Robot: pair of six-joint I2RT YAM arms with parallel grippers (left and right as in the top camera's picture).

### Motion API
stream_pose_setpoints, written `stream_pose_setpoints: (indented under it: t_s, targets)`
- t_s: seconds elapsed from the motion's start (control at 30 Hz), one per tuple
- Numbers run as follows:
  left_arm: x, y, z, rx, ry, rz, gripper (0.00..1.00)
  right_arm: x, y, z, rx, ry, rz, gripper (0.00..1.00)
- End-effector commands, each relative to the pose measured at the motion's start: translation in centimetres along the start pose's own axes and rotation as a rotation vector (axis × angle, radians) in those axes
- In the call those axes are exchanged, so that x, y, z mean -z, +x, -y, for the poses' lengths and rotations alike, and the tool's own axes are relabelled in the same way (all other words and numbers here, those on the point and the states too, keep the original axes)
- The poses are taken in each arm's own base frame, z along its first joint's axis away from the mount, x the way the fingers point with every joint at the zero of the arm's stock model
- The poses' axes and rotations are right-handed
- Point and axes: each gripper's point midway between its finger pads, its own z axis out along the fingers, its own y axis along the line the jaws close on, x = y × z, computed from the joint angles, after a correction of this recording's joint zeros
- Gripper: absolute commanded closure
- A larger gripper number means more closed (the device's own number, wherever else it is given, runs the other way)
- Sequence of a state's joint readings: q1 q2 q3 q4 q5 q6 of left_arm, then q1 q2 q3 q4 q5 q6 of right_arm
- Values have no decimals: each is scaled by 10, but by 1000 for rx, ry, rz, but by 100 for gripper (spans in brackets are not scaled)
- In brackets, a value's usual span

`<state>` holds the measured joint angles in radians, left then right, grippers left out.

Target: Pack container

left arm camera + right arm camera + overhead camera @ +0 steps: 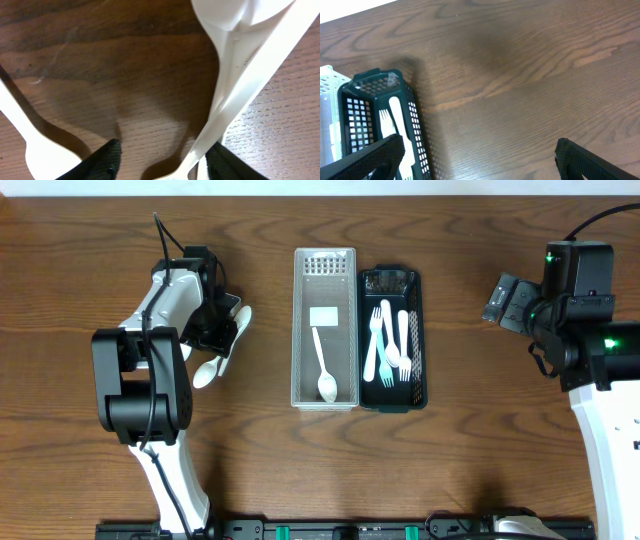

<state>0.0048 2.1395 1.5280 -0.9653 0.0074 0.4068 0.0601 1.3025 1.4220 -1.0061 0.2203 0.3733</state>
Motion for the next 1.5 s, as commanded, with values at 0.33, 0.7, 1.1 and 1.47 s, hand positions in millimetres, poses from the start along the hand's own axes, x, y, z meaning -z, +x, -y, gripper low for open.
stream_pose_setpoints:
  t_s: [0.33, 0.7, 1.1, 1.47]
  targets:
    - [-7, 6, -2, -6, -4, -30, 64, 0, -2, 3, 6, 12, 4, 1]
    - [-7, 6, 4, -3, 28, -28, 94, 0, -2, 3, 6, 12, 4, 1]
    - [36, 6, 11, 2, 1, 2, 94, 0, -2, 4, 6, 12, 4, 1]
    - [168, -1, 58, 33, -32, 348, 94, 0, -2, 3, 6, 12, 4, 1]
